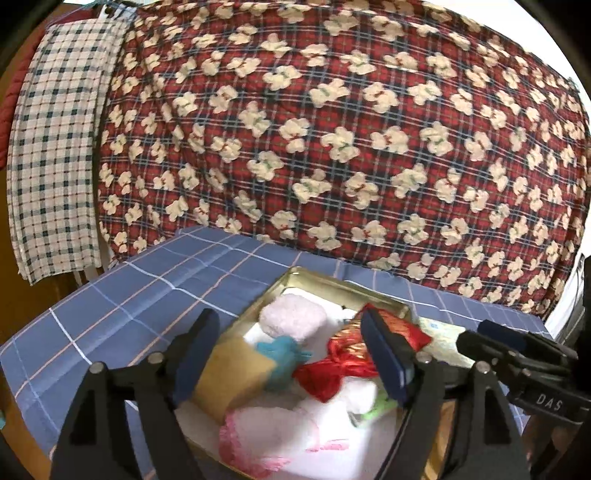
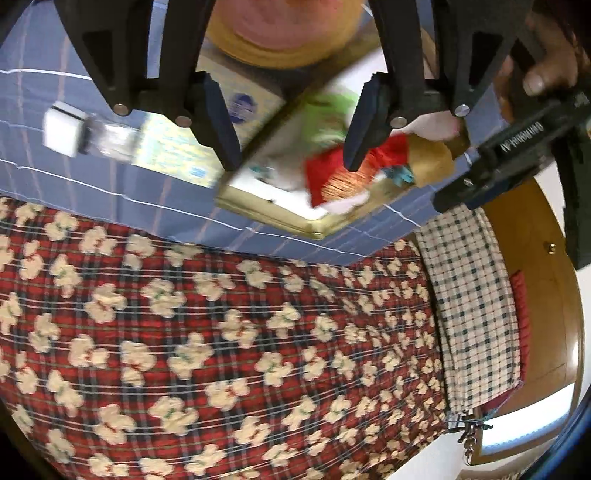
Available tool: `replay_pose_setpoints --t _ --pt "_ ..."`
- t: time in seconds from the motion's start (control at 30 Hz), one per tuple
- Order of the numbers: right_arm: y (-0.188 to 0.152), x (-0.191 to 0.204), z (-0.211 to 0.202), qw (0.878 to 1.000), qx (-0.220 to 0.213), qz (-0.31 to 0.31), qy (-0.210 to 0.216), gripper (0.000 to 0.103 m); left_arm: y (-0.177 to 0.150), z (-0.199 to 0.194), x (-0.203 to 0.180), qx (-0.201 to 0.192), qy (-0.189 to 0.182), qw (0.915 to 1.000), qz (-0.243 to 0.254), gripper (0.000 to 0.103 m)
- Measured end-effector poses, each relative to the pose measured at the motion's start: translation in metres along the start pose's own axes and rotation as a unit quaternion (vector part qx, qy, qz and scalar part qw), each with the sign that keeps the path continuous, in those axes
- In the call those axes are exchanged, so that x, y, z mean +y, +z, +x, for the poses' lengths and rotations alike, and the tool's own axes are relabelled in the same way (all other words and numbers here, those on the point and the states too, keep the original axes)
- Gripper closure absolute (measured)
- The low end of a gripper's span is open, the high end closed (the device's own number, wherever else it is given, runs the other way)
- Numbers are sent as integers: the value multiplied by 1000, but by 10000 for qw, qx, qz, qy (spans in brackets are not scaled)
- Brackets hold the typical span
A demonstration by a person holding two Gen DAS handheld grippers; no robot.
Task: Organize soft objects
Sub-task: 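Release the teal cloth and red pouch into the tray, opening both tools, then grasp the clear plastic bag with the right tool while the left tool moves toward the white sponge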
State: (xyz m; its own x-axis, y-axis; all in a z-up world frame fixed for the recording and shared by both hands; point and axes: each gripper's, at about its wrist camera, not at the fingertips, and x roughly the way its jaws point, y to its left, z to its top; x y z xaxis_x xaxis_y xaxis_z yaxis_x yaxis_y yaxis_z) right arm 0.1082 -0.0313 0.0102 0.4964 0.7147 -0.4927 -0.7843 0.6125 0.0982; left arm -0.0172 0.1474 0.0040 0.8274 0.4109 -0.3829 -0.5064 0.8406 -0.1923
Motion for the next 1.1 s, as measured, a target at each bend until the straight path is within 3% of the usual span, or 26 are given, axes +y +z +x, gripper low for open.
replay_pose_setpoints --t 0.27,0.63,0.77,0.9,1.1 --pt "-27 -75 -33 9970 59 377 -668 42 -8 -2 -59 175 -649 9968 440 15" --pt "-53 -176 -58 9753 276 1392 -1693 39 -11 23 -150 943 -1414 9813 904 11" --pt "-51 -190 -56 9732 358 1455 -1744 38 -2 28 -174 1112 -1540 9746 1187 11" --pt "-40 -188 -45 9775 388 1303 -1614 38 13 34 -183 1088 -1468 9751 1257 5" --pt "-15 -176 3 9829 655 875 -1485 38 25 50 -195 1087 -1348 9760 1323 4"
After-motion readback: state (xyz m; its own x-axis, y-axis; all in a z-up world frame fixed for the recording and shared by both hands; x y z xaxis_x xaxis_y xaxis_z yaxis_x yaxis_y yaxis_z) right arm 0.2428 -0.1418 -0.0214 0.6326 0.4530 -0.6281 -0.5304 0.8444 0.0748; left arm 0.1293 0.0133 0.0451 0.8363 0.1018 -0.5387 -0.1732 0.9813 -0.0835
